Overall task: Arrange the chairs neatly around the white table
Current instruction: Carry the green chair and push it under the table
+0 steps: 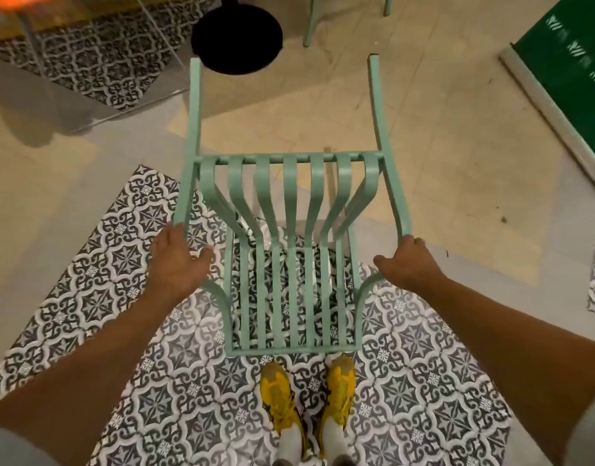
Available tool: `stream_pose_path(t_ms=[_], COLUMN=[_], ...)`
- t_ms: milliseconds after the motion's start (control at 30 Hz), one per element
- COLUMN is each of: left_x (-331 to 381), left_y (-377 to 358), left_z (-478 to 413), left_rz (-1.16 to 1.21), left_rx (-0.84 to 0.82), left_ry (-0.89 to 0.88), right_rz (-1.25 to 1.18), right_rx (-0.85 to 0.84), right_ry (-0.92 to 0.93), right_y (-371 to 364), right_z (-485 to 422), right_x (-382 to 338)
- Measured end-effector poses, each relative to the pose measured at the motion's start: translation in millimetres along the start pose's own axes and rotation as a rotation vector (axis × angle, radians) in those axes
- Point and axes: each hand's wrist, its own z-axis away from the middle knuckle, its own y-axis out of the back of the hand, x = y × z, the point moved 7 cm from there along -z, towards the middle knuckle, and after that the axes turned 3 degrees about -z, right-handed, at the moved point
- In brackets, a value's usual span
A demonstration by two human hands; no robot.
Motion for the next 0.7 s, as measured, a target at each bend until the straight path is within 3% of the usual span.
stream_pose_path(t_ms=[67,167,567,700], left_x=[-13,-36,-79,-81], left_y=[-1,-26,-78,-77], left_z=[-1,-2,-22,-26], left_rz=[0.137,0.361,0.711,0.684], left_rx=[0.067,-0.017,0.047,0.101], left_ry=[0.106,0.256,0.315,0.380], right_rz=[-0.077,-0.148,-0.638,-0.615], right_rx=[0.194,0.316,0.384,0.373], right_ry=[-0.096,-0.201,-0.396,-0.358], right_y=[5,-8,-63,-65], right_z=[-2,-6,-35,-39], right_x=[6,7,42,47])
